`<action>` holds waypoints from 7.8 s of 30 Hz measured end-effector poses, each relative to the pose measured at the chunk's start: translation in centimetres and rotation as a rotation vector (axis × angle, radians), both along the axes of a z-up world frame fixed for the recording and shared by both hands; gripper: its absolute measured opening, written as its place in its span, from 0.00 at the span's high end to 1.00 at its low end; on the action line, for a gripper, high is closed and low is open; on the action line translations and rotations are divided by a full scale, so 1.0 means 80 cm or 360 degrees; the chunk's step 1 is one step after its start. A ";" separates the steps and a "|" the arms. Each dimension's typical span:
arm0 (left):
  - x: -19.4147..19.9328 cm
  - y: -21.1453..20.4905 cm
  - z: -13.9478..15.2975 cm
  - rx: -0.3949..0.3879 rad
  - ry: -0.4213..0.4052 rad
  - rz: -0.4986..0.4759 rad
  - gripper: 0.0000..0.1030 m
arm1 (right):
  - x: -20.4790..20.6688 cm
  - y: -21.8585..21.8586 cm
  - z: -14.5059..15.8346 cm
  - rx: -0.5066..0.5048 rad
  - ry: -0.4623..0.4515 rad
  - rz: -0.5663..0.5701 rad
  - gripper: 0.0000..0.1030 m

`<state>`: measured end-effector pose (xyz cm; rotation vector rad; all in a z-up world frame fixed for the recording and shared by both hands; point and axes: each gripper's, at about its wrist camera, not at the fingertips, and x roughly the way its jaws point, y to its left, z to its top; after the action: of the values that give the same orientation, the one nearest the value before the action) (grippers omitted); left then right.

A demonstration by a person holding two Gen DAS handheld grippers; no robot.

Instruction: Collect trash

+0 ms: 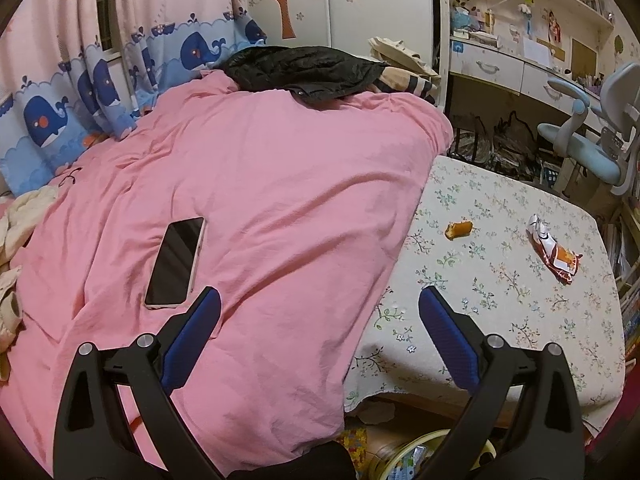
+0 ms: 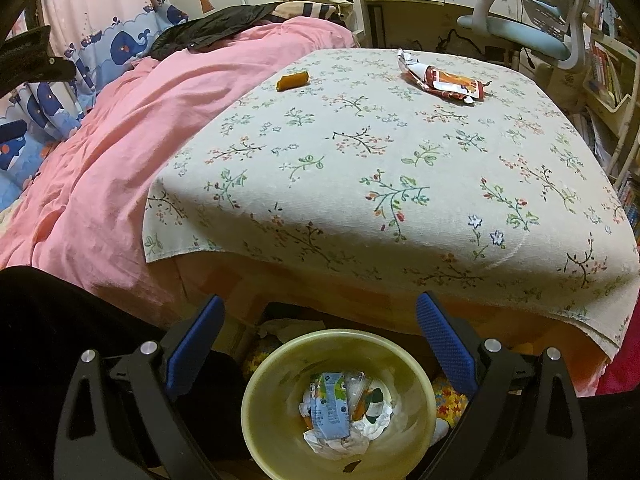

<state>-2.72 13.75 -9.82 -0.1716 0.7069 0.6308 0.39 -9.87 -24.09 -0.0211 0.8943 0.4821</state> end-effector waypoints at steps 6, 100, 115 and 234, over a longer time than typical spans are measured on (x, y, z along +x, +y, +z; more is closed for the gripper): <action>0.010 -0.001 -0.007 -0.0009 0.0017 -0.0019 0.07 | 0.003 0.000 0.012 0.0002 -0.0047 0.0007 0.10; 0.379 -0.052 -0.164 0.0112 0.0443 -0.0931 0.21 | 0.353 -0.067 0.025 -0.0031 0.0060 0.0050 0.69; 0.369 -0.031 -0.164 -0.0290 0.0357 -0.1039 0.84 | 0.341 -0.058 0.048 0.0036 -0.0027 0.0129 0.77; 0.043 -0.133 0.016 0.0154 -0.0240 -0.0373 0.08 | 0.060 -0.053 0.189 -0.0206 -0.0606 -0.0257 0.07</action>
<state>0.74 3.11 -8.53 -0.0447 0.5397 0.4216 5.18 -14.11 -9.00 -0.1530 0.5462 0.2561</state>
